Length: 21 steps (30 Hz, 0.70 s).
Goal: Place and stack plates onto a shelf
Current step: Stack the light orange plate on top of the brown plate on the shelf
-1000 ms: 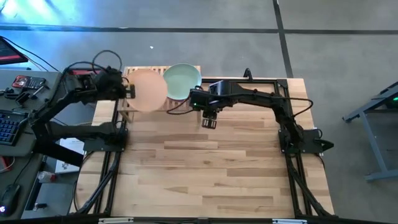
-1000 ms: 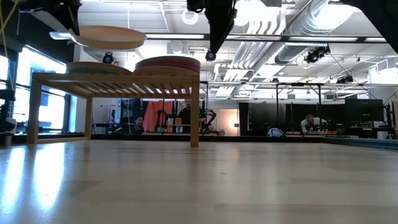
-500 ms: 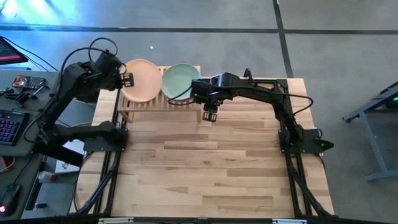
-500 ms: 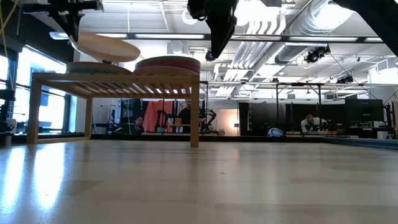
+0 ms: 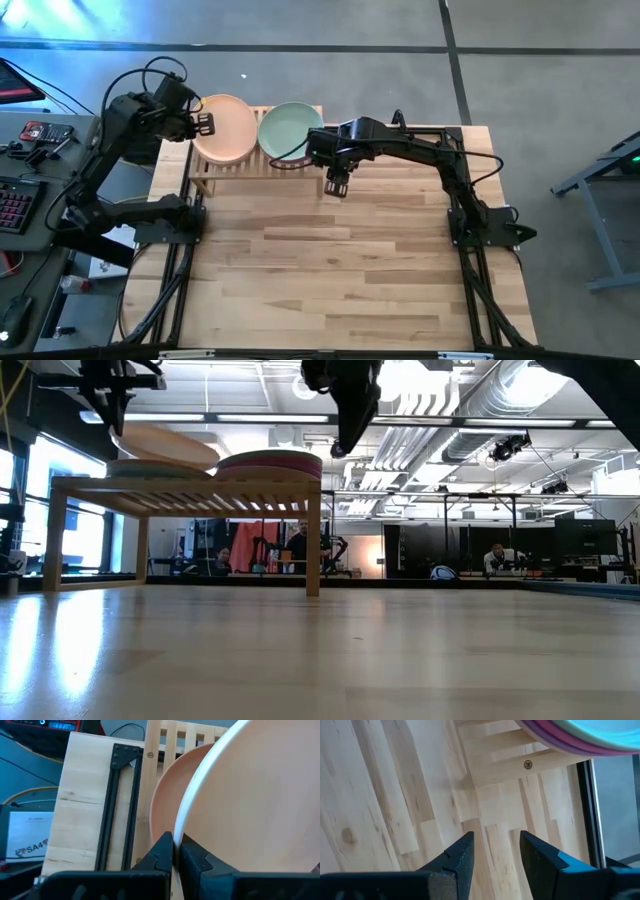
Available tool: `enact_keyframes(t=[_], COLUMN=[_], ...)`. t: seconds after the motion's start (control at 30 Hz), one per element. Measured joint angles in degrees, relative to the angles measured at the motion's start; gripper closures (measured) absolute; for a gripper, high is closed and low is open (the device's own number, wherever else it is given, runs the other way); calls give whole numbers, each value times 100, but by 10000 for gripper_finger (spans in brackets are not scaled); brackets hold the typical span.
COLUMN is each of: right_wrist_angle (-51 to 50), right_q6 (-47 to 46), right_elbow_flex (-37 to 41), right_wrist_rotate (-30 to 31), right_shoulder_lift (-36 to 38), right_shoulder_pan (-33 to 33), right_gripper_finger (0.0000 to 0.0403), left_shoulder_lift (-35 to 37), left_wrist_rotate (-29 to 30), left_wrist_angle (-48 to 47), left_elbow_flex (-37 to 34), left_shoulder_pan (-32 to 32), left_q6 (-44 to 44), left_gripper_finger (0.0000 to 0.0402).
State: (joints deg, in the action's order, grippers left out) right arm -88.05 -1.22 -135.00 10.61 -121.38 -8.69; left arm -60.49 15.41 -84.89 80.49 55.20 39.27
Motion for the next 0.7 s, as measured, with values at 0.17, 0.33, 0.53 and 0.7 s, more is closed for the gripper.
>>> enact_keyframes(t=[0.17, 0.33, 0.53, 0.7], right_wrist_angle=[-1, -2, -1, 0], right_q6=[-285, -397, -498, -585], right_elbow_flex=[0, 0, 2, 1], right_wrist_rotate=[-20, -64, -66, -72], right_shoulder_lift=[0, 0, 0, 0], right_shoulder_pan=[0, 7, 11, 9], right_gripper_finger=[268, 268, 268, 268], left_shoulder_lift=[-31, -68, -224, -408], left_wrist_rotate=[9, 11, 16, 12], left_wrist_angle=[-9, -28, -23, -18], left_elbow_flex=[-2, -2, -2, -2], left_shoulder_pan=[80, 148, 246, 293], left_q6=[-7, -43, -204, -368], left_gripper_finger=[399, 399, 399, 398])
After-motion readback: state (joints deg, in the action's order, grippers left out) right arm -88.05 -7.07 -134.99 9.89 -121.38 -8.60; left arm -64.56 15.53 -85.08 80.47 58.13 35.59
